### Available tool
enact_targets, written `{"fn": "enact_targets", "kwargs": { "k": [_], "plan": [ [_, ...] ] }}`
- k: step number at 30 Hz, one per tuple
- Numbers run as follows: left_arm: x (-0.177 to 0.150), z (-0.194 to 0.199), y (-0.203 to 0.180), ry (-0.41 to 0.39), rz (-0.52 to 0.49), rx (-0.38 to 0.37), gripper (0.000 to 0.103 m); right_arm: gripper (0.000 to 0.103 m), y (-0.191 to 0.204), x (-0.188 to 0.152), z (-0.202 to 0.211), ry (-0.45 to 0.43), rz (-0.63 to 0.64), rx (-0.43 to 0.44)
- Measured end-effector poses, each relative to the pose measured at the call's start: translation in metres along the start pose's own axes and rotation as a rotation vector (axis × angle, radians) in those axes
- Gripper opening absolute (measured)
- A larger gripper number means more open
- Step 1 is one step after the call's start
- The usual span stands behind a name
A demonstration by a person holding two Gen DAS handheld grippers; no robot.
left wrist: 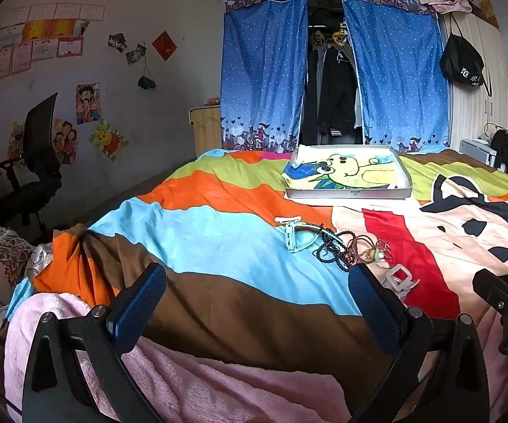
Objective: Organize jewelry
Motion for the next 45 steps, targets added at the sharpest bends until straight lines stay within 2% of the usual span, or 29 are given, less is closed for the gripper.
{"fn": "enact_targets", "kwargs": {
  "k": [45],
  "plan": [
    [0.0,0.0,0.0,0.002,0.003,-0.001,0.101,0.103,-0.0045,-0.0012,-0.0018,0.005,-0.009,0.003]
  ]
}}
Point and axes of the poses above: each gripper's, at about its wrist camera, not at the fingertips, and z roughly against the way its jaws point, y to its left, x to its top, the point moved 2 cm from there along -z, roughly the way its jaws point, and after that the axes turned 2 degrees about -y, right-handed, at the moved point
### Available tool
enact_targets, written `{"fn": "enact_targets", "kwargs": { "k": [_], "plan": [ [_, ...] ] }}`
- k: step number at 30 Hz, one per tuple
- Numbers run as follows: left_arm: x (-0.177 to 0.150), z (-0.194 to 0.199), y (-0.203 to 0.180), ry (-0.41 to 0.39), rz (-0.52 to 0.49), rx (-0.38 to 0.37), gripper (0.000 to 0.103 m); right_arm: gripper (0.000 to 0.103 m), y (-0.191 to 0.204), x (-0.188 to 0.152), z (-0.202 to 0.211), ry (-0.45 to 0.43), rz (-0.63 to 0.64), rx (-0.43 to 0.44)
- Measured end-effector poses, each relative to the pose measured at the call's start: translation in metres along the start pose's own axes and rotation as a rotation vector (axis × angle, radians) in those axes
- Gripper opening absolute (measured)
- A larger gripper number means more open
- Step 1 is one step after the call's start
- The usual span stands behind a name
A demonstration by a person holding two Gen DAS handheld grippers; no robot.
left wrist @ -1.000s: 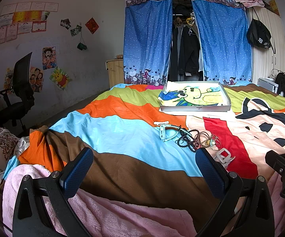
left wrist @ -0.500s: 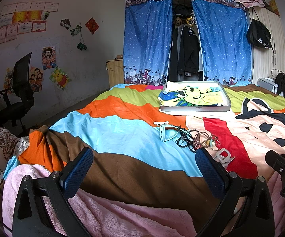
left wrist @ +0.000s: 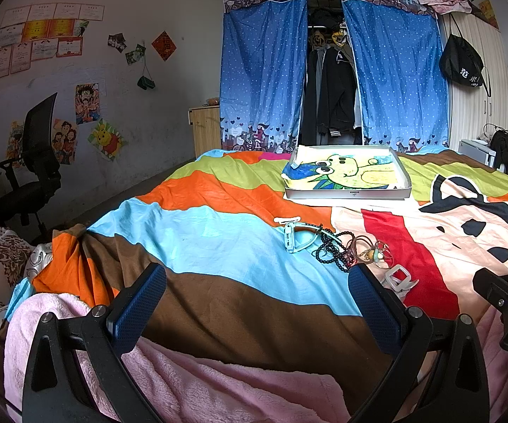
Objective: Organize jewelry
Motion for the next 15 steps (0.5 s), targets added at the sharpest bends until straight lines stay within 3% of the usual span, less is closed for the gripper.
{"fn": "enact_targets", "kwargs": {
  "k": [15],
  "plan": [
    [0.0,0.0,-0.0001,0.0,0.0,0.0,0.101,0.103,-0.0016,-0.0003,-0.0006,0.001,-0.003,0.002]
  ]
}}
Point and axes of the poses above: each gripper's, at about its wrist camera, not at the fingertips, and z roughly against the way its jaws point, y to its left, x to its top, the point moved 2 cm from there along -z, roughly the way its jaws point, and after that the axes turned 2 degrees about -y, right-handed, at the moved point
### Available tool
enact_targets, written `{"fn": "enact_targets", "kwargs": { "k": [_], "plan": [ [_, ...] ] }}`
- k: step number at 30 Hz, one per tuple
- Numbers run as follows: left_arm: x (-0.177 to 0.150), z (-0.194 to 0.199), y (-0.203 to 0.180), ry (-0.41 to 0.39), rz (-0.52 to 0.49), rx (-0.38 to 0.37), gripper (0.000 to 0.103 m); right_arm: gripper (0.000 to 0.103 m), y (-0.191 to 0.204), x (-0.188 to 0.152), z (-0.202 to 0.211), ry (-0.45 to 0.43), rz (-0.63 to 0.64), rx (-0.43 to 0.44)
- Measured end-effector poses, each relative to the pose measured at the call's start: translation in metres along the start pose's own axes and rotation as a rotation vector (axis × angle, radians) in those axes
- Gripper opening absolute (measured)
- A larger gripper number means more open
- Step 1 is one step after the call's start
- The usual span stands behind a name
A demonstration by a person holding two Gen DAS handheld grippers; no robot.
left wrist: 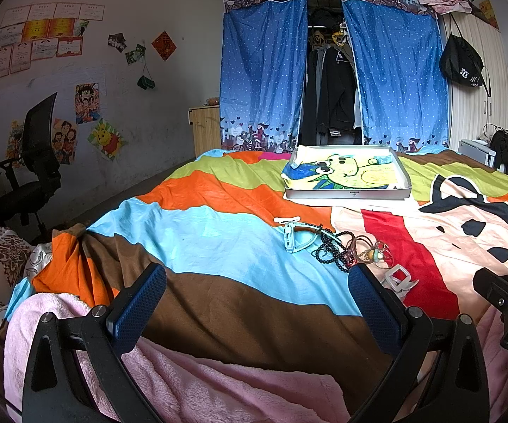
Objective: Organize jewelry
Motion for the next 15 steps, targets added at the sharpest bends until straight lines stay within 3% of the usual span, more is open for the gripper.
{"fn": "enact_targets", "kwargs": {
  "k": [15],
  "plan": [
    [0.0,0.0,0.0001,0.001,0.001,0.0,0.101,0.103,-0.0015,0.0001,-0.0006,0.002,-0.003,0.001]
  ]
}}
Point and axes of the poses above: each gripper's, at about its wrist camera, not at the fingertips, and z roughly against the way its jaws point, y to its left, x to its top, the point moved 2 cm from there along -z, roughly the way its jaws point, and after that the axes turned 2 degrees about -y, right-handed, at the moved point
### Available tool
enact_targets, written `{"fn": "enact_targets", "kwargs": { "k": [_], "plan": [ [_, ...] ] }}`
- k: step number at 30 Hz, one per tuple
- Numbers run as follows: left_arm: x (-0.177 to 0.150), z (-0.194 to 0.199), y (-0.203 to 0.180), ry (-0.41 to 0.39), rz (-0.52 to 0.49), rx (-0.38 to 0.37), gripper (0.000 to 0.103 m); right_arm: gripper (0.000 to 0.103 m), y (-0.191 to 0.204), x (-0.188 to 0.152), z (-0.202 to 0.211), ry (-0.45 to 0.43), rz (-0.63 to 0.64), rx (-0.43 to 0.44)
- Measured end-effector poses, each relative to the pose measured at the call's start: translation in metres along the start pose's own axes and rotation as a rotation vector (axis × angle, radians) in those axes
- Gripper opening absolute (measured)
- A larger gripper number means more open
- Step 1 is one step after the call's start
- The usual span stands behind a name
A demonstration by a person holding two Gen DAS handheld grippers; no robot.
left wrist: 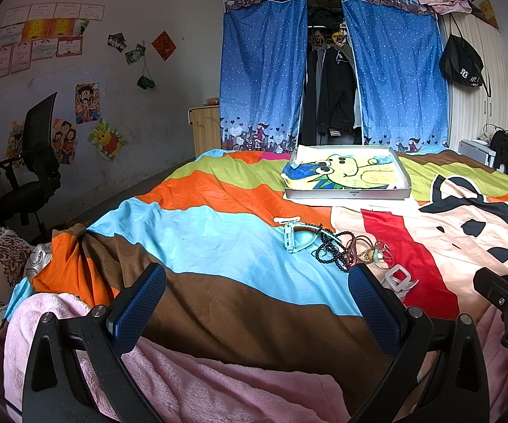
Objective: Organize jewelry
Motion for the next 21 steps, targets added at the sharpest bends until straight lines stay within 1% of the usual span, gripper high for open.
{"fn": "enact_targets", "kwargs": {
  "k": [12,13,16,18,21],
  "plan": [
    [0.0,0.0,0.0,0.001,0.001,-0.001,0.101,0.103,-0.001,0.0,0.0,-0.001,-0.016,0.002],
    [0.0,0.0,0.0,0.002,0.001,0.0,0.101,0.103,-0.008,0.0,-0.004,0.0,-0.021,0.003],
    [0.0,-0.001,0.0,0.014,0.001,0.003,0.101,0.103,-0.007,0.001,-0.011,0.021,-0.042,0.014],
    [-0.003,-0.006,0.0,0.026,0.005,0.002,0.101,0.103,-0.008,0.003,-0.021,0.056,-0.059,0.025],
    [0.001,-0.015,0.003,0.071,0.026,-0.005,0.101,0.103,-0.012,0.009,-0.025,0.079,-0.085,0.048]
  ]
}}
Point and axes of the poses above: each gripper's, at about its wrist camera, not at the fingertips, and z roughly against the way its jaws point, y to its left, x to its top, the point moved 2 cm from there along -z, roughly the way its jaws point, and after that the axes turned 2 degrees about -y, right-handed, at the moved point
